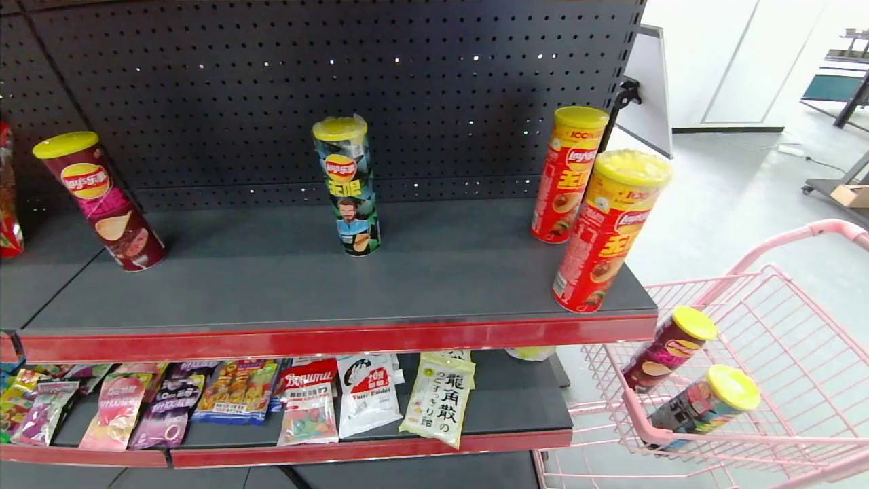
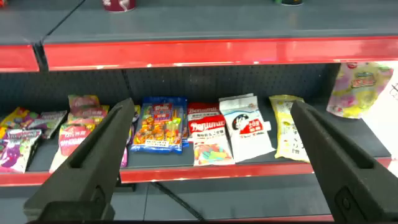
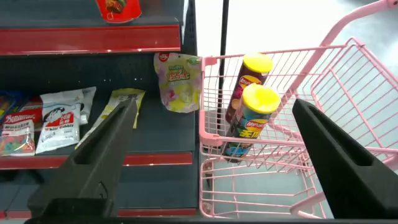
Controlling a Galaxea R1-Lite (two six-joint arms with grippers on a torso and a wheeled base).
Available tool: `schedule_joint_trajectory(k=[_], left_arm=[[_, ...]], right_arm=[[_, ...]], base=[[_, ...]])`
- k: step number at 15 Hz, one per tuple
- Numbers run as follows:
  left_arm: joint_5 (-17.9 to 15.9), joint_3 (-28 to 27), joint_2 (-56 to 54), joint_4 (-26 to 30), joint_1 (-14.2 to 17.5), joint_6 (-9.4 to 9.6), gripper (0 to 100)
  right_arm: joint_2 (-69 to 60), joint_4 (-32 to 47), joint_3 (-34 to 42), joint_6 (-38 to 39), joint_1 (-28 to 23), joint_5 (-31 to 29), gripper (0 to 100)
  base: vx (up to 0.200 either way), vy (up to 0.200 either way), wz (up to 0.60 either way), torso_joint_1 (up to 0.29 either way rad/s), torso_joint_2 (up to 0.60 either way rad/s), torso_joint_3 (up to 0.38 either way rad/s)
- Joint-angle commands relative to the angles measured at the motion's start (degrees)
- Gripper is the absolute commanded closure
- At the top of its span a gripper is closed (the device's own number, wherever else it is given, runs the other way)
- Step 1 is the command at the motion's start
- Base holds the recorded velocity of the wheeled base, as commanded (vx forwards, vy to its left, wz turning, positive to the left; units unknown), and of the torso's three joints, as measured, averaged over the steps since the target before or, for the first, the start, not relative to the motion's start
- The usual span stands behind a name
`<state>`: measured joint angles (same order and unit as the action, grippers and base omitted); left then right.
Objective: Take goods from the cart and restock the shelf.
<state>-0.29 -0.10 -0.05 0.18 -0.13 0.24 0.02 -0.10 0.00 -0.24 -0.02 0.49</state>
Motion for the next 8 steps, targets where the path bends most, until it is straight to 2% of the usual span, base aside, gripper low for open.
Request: schedule_joint_trajectory(k=[1, 8], left_arm=[[-0.06, 0.01, 0.05, -0.01, 0.05, 0.02, 0], [-0.06, 0.01, 0.05, -0.01, 0.05, 0.02, 0]], right_arm=[[0.06, 0.01, 0.0, -0.02, 0.02, -0.05, 0], [0.06, 0.01, 0.0, -0.02, 0.02, -0.05, 0]], base=[[0.0, 0.0, -0.6, 0.002, 0.0, 0.007], [0.0, 0.0, -0.6, 0.0, 0.0, 0.002]])
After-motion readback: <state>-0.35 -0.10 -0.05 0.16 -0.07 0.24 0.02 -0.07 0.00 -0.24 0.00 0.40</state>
